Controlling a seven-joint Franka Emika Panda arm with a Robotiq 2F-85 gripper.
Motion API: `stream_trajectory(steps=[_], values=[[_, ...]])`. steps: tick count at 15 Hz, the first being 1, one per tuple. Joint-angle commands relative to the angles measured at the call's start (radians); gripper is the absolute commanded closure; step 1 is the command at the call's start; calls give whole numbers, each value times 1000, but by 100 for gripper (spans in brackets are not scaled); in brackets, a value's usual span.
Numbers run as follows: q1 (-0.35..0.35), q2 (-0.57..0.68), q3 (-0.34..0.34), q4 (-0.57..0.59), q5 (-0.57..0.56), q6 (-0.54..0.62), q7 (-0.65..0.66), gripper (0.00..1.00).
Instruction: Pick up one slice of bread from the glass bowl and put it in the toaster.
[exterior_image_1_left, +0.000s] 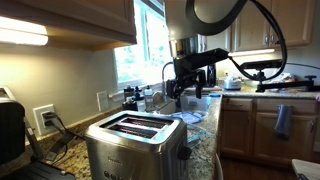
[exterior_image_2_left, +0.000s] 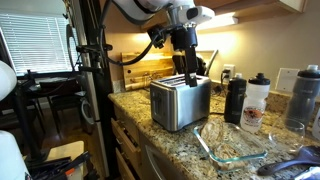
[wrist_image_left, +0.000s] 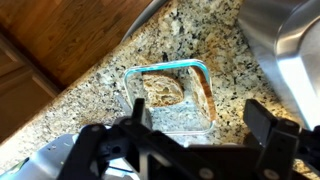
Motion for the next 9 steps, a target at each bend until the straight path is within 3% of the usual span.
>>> stream_trajectory(steps=[1, 9], values=[[-1, 46, -28, 25, -29, 46, 4, 0], [5, 119, -72, 54, -43, 91, 3, 0]])
